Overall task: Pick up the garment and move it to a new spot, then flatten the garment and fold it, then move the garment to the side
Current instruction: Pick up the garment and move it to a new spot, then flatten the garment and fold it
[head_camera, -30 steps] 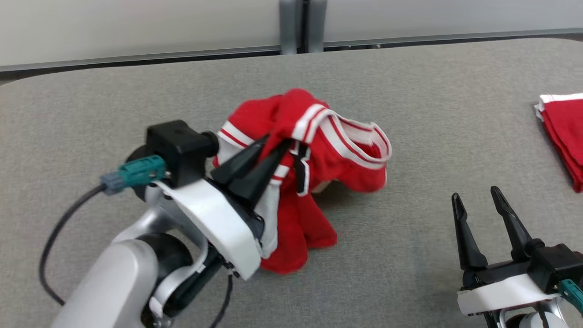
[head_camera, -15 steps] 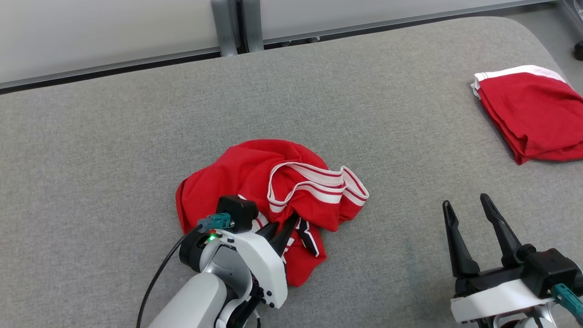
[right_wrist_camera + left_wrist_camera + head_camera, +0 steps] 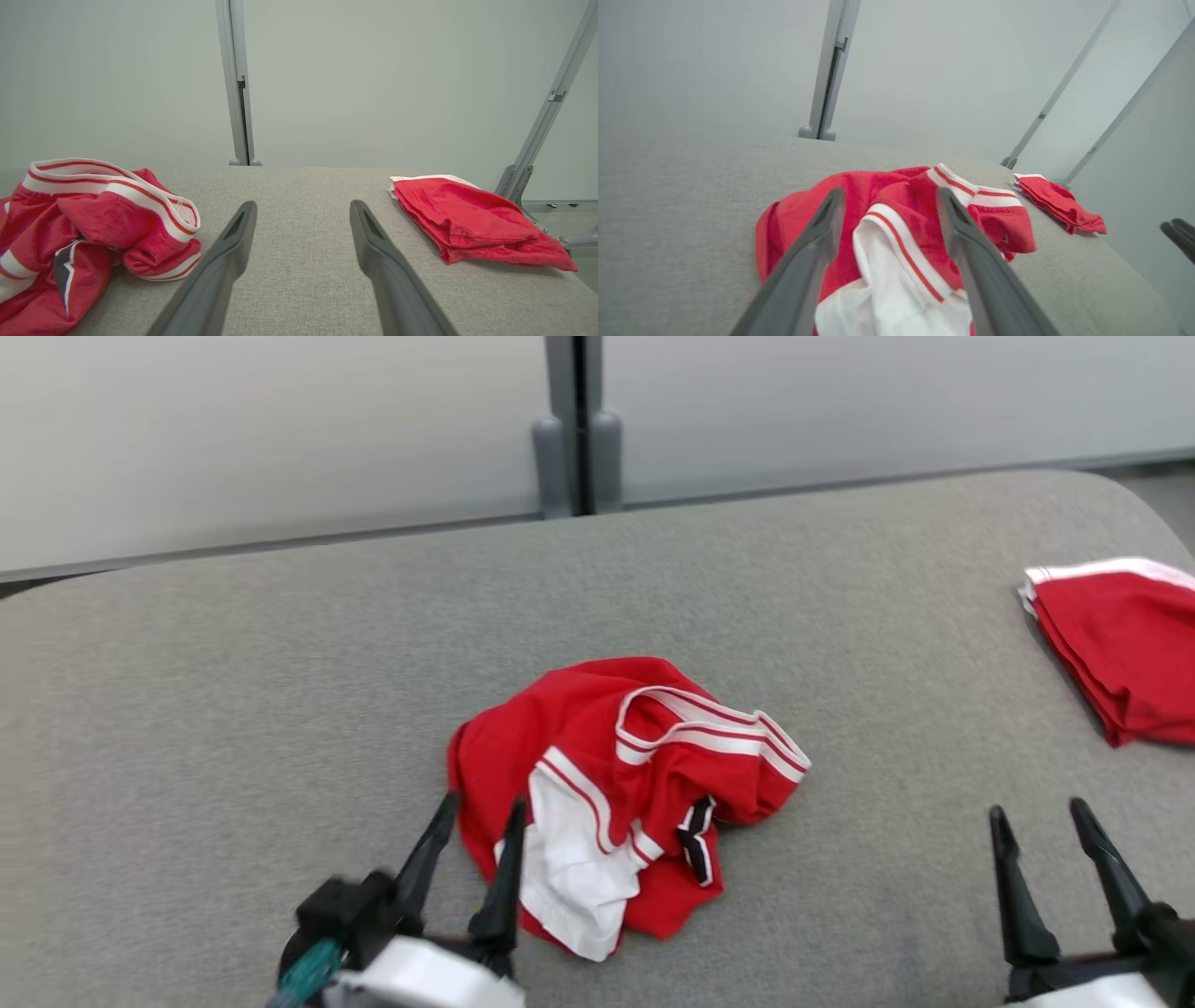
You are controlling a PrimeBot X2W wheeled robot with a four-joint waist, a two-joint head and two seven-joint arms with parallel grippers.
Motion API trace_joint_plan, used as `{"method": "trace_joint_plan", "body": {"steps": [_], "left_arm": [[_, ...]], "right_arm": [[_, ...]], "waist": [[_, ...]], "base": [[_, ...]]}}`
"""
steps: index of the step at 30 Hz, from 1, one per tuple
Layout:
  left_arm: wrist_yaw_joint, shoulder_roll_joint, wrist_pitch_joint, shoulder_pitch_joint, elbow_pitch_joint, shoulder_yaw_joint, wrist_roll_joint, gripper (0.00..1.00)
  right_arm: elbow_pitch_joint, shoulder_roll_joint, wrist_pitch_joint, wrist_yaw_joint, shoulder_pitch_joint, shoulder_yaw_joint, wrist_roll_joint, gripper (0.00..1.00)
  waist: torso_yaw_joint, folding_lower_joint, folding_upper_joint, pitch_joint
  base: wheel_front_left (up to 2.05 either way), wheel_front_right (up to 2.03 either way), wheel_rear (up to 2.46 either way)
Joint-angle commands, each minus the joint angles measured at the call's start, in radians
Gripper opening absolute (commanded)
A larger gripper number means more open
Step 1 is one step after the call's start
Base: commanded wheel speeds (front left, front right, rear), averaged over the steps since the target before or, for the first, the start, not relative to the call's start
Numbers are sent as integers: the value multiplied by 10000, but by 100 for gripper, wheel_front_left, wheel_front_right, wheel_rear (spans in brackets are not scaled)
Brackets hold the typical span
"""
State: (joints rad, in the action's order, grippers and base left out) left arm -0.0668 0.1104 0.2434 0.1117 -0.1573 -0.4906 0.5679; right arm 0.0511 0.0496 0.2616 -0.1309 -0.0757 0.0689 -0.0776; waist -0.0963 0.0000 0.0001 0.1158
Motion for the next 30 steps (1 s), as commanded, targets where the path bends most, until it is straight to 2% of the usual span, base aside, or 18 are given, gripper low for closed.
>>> {"method": "trace_joint_plan", "body": {"steps": [1,4,7,13,21,30], "left_arm": [[-282,238,135,-610,162,295,-270,100],[-682,594,212,-1460,281,732,-832,100],[-727,588,217,-2200,702,1511,-1272,100],[-66,343,224,-3253,953,2857,-2108,100],[885,-197,224,-3679,814,3932,-2818,100],[1369,-470,225,-3630,733,4458,-3218,100]], "right_arm": [[-72,84,49,3,-296,225,68,100],[-176,85,49,3,-691,525,121,100],[-257,74,49,3,-993,713,88,100],[-171,34,49,3,-1415,897,-37,100],[84,29,49,3,-1512,794,-442,100],[123,29,49,3,-1461,604,-469,100]], "waist": [[679,0,-1,-627],[1128,0,-1,-1025],[1548,0,-1,-1262],[2093,0,-1,-1569],[2177,0,-1,-1761],[2101,0,-1,-1751]], "base": [[0,0,0],[0,0,0],[0,0,0],[0,0,0],[0,0,0],[0,0,0]]}}
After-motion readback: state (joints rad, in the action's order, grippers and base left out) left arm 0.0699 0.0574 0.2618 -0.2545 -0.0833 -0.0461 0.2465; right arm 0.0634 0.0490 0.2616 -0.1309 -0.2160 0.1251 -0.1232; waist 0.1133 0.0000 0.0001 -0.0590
